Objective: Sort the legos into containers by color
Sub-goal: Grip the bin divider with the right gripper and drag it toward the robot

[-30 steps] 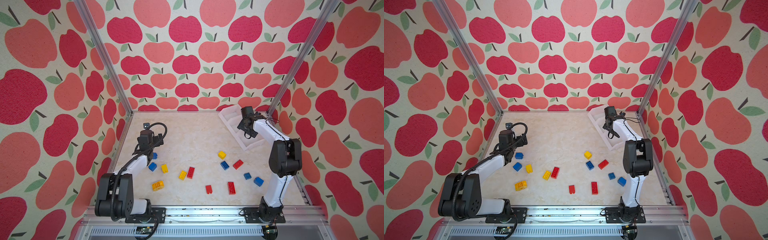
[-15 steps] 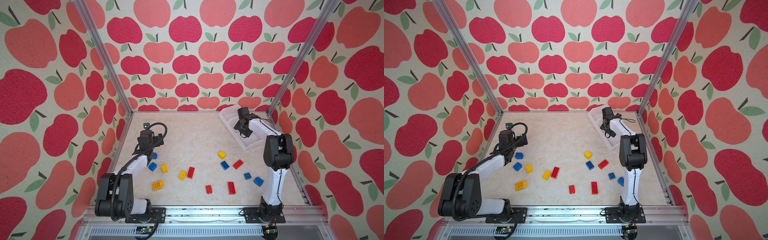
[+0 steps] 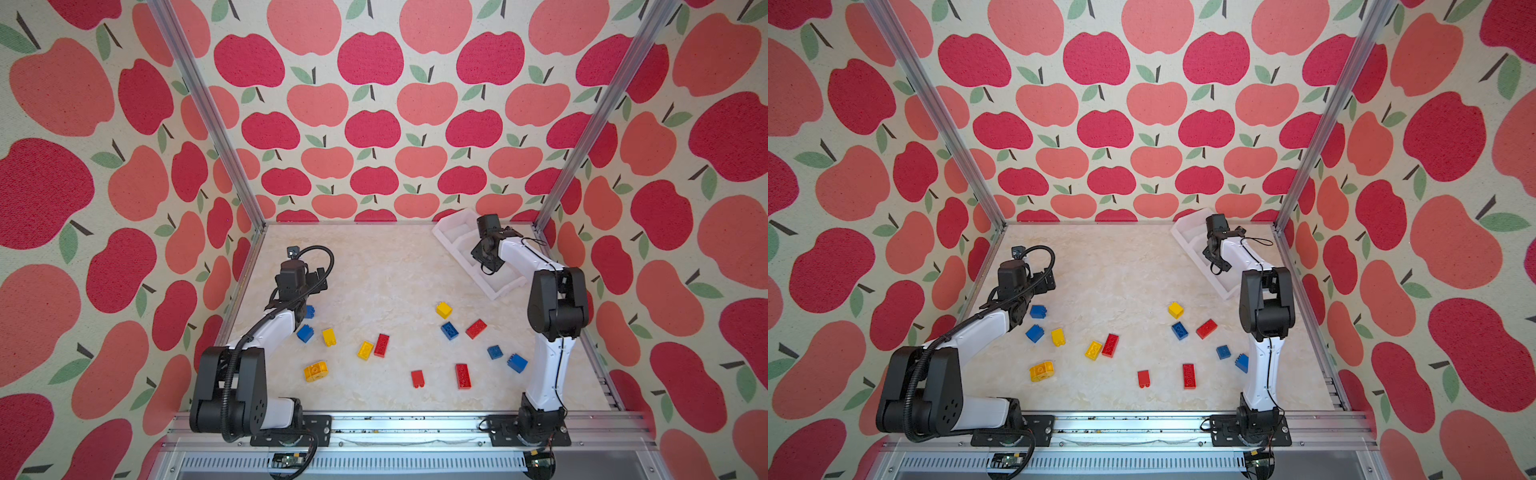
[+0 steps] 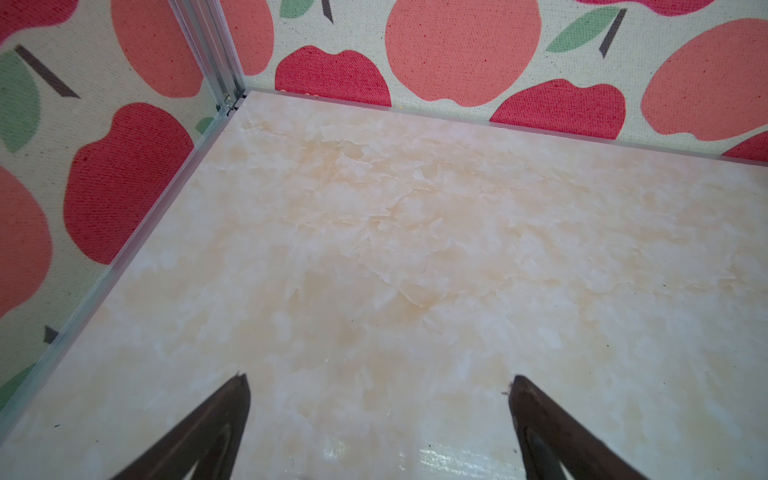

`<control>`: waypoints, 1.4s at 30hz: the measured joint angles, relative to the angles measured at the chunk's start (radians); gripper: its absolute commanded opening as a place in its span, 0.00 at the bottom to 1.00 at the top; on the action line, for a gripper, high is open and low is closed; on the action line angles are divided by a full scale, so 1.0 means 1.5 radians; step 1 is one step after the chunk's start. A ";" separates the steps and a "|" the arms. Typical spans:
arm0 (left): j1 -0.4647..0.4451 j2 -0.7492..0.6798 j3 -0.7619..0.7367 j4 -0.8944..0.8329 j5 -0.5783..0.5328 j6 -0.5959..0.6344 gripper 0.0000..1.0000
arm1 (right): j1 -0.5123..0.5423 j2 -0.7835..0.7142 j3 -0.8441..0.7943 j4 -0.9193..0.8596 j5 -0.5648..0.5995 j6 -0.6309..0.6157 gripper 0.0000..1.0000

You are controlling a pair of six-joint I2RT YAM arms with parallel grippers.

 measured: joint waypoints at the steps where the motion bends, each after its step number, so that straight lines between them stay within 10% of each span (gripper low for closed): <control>1: 0.000 0.000 0.000 0.000 0.000 0.000 0.99 | -0.001 0.000 0.000 0.002 0.000 -0.001 0.35; 21: 0.000 -0.001 0.000 -0.019 0.000 0.000 0.99 | 0.014 0.003 0.000 0.013 0.002 -0.054 0.02; 42: -0.006 -0.135 -0.035 -0.076 0.000 -0.046 0.99 | 0.209 0.032 0.042 0.028 -0.042 -0.213 0.00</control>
